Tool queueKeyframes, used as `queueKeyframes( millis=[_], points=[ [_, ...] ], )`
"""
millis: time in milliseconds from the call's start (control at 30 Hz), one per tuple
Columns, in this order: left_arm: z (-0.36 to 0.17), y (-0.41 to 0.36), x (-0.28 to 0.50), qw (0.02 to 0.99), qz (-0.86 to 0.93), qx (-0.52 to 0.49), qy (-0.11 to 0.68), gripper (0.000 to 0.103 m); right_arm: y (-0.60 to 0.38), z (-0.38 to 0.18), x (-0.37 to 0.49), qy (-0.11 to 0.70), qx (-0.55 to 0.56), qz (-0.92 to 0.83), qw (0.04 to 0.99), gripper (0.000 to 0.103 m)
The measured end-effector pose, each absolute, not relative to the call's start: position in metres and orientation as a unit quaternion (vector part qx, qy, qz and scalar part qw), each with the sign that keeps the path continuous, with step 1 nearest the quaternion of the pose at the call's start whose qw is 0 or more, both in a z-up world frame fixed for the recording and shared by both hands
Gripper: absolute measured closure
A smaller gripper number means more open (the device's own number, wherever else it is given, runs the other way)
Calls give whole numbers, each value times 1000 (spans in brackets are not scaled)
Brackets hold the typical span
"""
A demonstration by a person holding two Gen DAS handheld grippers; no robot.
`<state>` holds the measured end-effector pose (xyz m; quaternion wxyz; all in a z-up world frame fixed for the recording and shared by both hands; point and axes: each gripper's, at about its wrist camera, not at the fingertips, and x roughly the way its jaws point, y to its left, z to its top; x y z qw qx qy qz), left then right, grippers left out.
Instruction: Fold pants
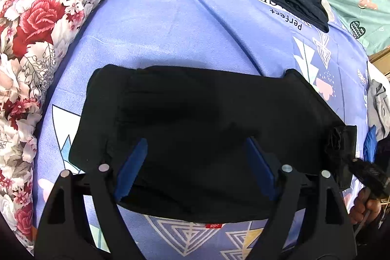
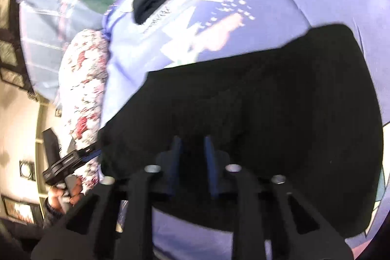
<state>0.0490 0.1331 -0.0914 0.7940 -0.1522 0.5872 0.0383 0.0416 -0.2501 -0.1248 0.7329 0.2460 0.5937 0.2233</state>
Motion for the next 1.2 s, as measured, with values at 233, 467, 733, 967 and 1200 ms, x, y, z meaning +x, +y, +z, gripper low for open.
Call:
queueKeyframes(
  millis=[233, 467, 733, 967, 1200],
  points=[
    [-91, 130, 50, 795, 38, -141, 589, 19, -229, -98, 49, 581, 163, 248, 758, 91],
    [-97, 147, 47, 790, 61, -160, 589, 18, -316, -82, 76, 541, 167, 99, 818, 91],
    [-97, 152, 46, 789, 67, -161, 589, 17, -329, -103, 81, 560, 163, 85, 808, 91],
    [-91, 183, 34, 790, 87, -191, 576, 17, -331, -99, 20, 596, 116, 129, 784, 87],
    [-91, 204, 28, 782, 105, -218, 575, 17, -341, -109, 5, 576, 169, 140, 787, 70]
  ],
)
